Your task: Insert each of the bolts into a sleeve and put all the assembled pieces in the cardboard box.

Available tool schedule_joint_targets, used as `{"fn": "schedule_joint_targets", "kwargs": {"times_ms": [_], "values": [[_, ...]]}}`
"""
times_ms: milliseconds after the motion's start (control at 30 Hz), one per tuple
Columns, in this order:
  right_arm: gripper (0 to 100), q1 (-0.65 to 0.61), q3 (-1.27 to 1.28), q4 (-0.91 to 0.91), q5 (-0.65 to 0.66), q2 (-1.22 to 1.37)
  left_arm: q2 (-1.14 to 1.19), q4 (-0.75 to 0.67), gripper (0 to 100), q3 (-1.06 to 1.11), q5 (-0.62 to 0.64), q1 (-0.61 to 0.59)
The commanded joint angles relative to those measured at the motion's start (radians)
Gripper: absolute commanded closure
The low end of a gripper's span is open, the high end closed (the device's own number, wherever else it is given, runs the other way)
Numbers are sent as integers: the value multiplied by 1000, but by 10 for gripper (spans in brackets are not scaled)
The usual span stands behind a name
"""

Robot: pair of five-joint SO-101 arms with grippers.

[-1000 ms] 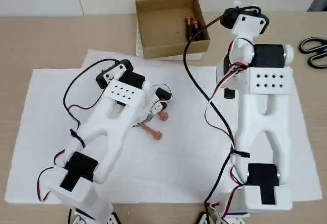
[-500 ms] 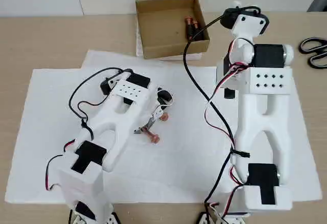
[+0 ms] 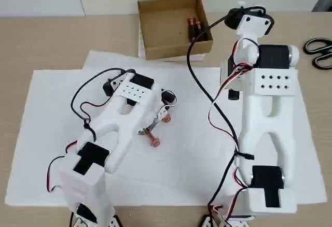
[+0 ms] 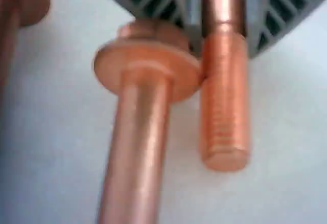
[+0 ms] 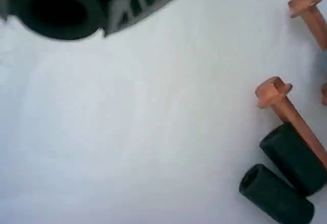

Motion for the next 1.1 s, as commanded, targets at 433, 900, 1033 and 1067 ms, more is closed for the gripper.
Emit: {"fn": "schedule_joint_targets", "kwargs": {"times_ms": [433, 900, 1033, 1067], "values": [[995, 4, -3, 12, 2, 16, -250, 210, 993, -174, -287, -86], [995, 4, -5, 12, 0, 10, -493, 227, 994, -168, -1148, -275], [995, 4, -5, 12, 0, 10, -489, 259, 994, -166, -1364, -250], [995, 4, -5, 12, 0, 10, -494, 262, 994, -166, -1412, -241]]}}
